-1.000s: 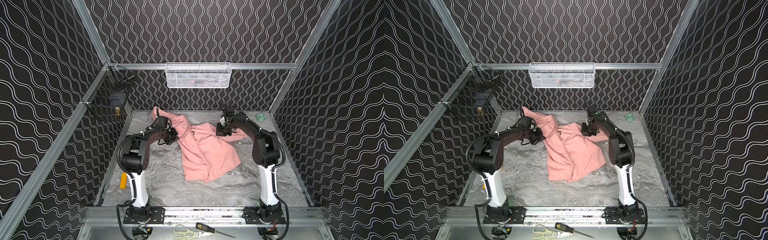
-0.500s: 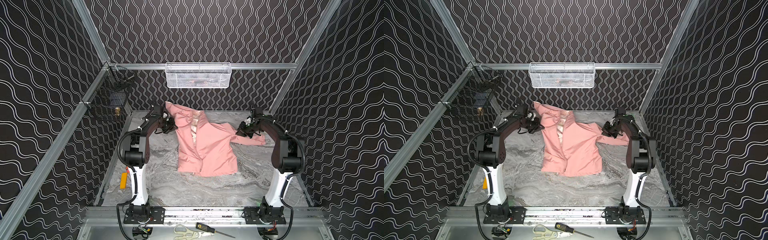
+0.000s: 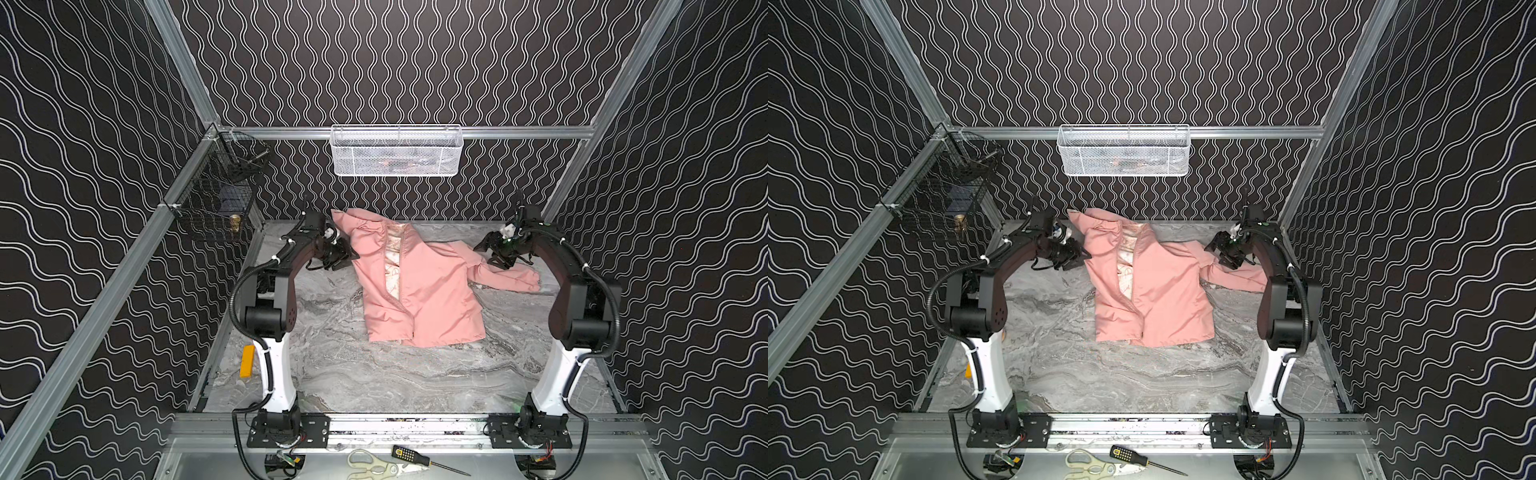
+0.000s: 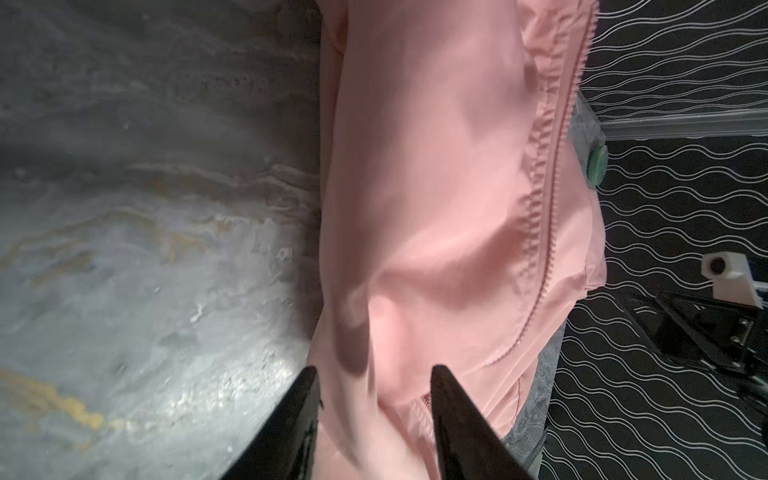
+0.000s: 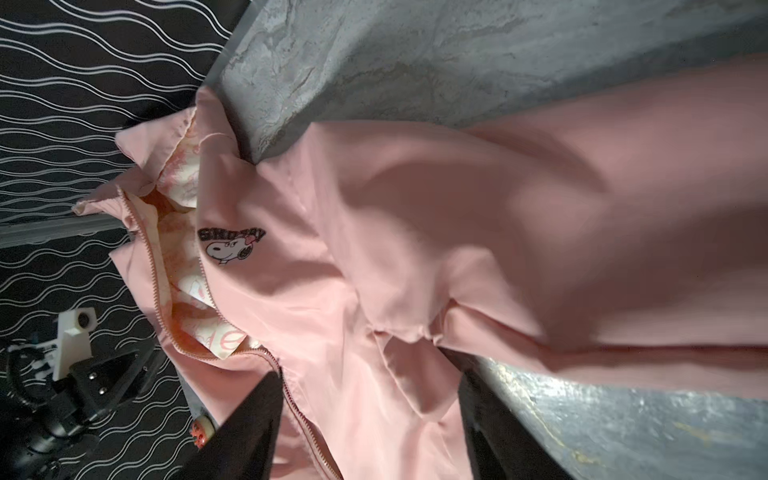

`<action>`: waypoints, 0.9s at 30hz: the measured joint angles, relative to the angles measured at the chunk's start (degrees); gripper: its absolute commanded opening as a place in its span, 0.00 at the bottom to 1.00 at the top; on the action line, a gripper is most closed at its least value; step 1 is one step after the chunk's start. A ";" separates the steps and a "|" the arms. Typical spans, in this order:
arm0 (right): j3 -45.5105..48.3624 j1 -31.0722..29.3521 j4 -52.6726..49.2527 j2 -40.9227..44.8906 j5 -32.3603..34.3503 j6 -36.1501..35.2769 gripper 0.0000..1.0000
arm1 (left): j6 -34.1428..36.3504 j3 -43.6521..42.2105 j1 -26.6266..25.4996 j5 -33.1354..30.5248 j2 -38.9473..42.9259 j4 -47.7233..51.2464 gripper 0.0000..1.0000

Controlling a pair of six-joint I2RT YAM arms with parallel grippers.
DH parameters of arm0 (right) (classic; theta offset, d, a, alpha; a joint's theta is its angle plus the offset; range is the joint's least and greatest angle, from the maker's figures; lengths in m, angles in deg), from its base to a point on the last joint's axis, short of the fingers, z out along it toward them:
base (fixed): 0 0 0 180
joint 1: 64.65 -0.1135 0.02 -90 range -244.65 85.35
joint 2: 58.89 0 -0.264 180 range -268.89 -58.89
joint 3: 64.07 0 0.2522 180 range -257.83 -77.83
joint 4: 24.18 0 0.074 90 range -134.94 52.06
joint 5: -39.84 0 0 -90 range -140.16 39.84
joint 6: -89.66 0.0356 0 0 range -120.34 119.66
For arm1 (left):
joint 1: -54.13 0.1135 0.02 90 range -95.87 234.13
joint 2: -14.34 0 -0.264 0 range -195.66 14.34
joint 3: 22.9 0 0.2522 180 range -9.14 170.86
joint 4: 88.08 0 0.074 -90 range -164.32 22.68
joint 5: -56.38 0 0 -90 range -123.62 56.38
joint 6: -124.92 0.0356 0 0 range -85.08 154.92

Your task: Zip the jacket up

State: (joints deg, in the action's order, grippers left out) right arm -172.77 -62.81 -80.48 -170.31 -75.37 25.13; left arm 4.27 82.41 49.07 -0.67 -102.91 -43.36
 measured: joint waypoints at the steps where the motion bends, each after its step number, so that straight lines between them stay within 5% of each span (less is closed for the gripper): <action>1: 2.10 -0.42 0.33 1.92 0.59 -0.02 0.74 | -0.96 -2.32 -0.13 -0.20 1.90 -0.15 0.51; 11: 16.35 -12.35 0.92 7.96 4.44 -1.53 0.73 | -5.55 -19.50 -12.41 -2.91 15.39 -2.36 0.52; 20: 19.69 -14.23 1.03 4.96 9.97 -1.57 0.70 | -8.33 -26.82 -23.61 -10.29 20.37 -0.28 0.49; 27: 20.87 -14.25 1.66 0.72 12.00 -1.92 0.55 | -8.92 -32.89 -27.82 -13.22 19.85 -0.20 0.16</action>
State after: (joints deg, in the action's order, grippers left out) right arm -151.89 -77.06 -78.82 -169.59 -63.37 23.21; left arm -4.65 49.51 21.25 -13.89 -83.06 -43.56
